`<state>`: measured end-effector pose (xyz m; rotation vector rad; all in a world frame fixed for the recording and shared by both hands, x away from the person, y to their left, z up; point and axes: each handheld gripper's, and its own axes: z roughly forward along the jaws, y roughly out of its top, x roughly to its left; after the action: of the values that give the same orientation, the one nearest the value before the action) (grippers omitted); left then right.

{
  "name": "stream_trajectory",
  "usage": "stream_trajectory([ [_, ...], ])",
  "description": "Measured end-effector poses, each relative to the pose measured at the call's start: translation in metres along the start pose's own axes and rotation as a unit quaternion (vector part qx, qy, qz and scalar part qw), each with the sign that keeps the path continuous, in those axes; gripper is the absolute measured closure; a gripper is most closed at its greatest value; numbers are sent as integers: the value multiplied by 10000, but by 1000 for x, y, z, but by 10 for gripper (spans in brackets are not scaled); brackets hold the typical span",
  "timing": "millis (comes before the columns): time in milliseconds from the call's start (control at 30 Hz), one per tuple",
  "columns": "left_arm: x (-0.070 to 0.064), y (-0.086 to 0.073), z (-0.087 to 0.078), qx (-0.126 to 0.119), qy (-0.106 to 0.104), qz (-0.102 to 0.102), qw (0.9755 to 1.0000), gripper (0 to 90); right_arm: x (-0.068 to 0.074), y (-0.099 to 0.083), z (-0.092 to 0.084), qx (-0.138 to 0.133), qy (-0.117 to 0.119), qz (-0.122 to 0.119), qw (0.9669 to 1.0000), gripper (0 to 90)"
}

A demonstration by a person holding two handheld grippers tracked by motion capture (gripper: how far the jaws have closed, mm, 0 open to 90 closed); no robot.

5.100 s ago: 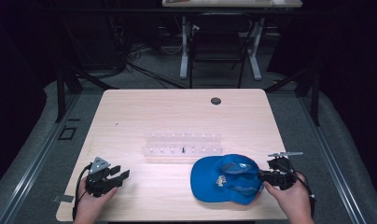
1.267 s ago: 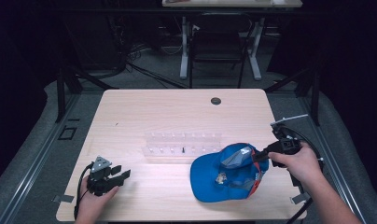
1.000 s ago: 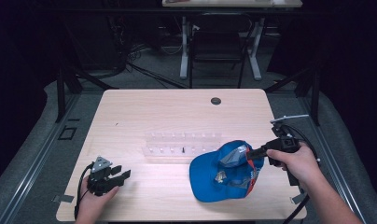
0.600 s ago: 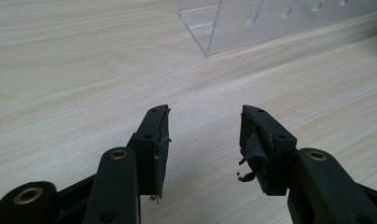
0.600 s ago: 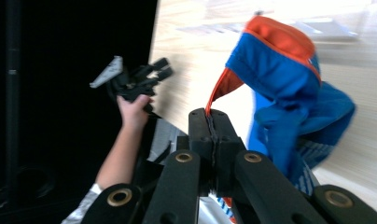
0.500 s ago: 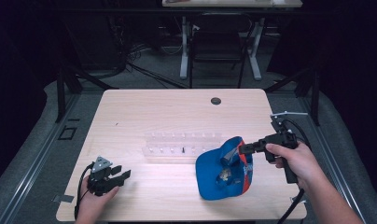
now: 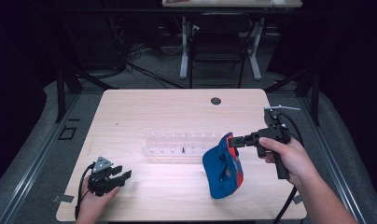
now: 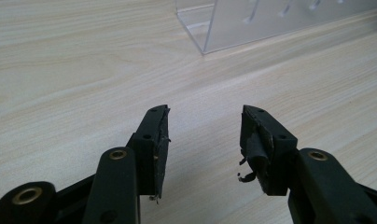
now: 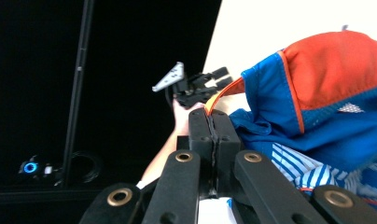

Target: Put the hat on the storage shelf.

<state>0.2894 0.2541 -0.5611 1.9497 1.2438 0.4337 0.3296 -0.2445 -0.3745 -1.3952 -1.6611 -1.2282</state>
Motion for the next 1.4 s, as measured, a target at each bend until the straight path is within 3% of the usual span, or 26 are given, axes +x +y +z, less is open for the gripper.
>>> stream_trajectory([
  [367,-4,1,0,7,-21,89,10000,521,17,8,10,-126,166,-149,9997,900],
  [1033,-30,4,1,-104,-257,418,9987,495,52,25,16,-424,219,-360,9982,899],
  [1400,-30,4,1,-117,-273,404,9987,493,70,39,27,-472,279,-478,9974,899],
])
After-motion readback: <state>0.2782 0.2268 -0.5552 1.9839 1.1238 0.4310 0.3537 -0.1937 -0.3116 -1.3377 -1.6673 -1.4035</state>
